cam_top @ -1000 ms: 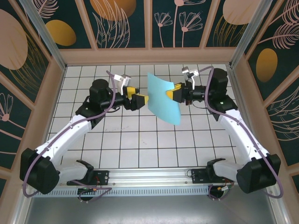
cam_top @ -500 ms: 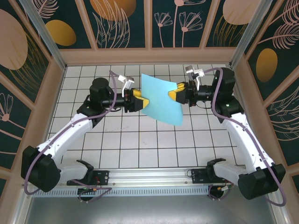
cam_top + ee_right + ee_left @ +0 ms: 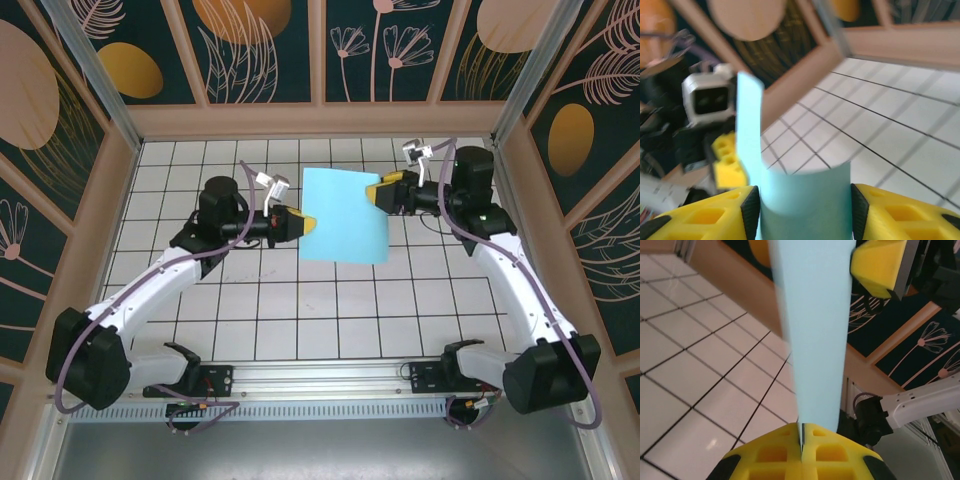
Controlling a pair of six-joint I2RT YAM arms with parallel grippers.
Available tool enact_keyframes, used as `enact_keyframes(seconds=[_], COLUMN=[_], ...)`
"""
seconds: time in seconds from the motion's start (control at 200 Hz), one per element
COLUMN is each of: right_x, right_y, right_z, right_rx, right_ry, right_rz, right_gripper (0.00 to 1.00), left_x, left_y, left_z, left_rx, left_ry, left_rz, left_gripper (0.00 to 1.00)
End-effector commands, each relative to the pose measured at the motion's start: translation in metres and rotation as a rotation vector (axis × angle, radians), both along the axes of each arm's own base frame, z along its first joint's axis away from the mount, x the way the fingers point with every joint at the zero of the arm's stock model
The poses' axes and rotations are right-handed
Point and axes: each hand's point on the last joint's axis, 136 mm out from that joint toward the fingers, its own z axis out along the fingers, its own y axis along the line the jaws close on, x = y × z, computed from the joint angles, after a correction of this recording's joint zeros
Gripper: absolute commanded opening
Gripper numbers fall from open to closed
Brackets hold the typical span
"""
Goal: Fold a paper plane with a square sheet of paper (fold left side to right side)
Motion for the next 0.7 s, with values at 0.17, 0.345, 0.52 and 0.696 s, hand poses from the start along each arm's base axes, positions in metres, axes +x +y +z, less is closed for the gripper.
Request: enact_keyframes(seconds=[0.17,0.345,0.52,0.696], right_x=[0.051,0.046,0.043,0.040], right_y=[-0.072,-0.064,-0.056,-0.039], right_z=[-0.121,-0.155,-0.183,-0.200], right_rx=[-0.226,-0.192,-0.219,-0.218], right_ry=[0.335,0.425,0.485,0.519], right_rz=[-0.476,-0.446,-0.431,-0.391], right_gripper=[0.71,0.72,0.71,0.69], left_x=[0.024,0.049,0.075,0.086], left_y=[0.009,0.016,0.025,0.025], left_z=[-0.119,-0.181,-0.220,-0.224], left_rx=[0.217,0.356,0.457,0.479], left_ry=[0.374,0.502,0.550,0.556], left_rz=[0.170,0.286,0.352,0.370], left_gripper=[0.00,0.00,0.00,0.00])
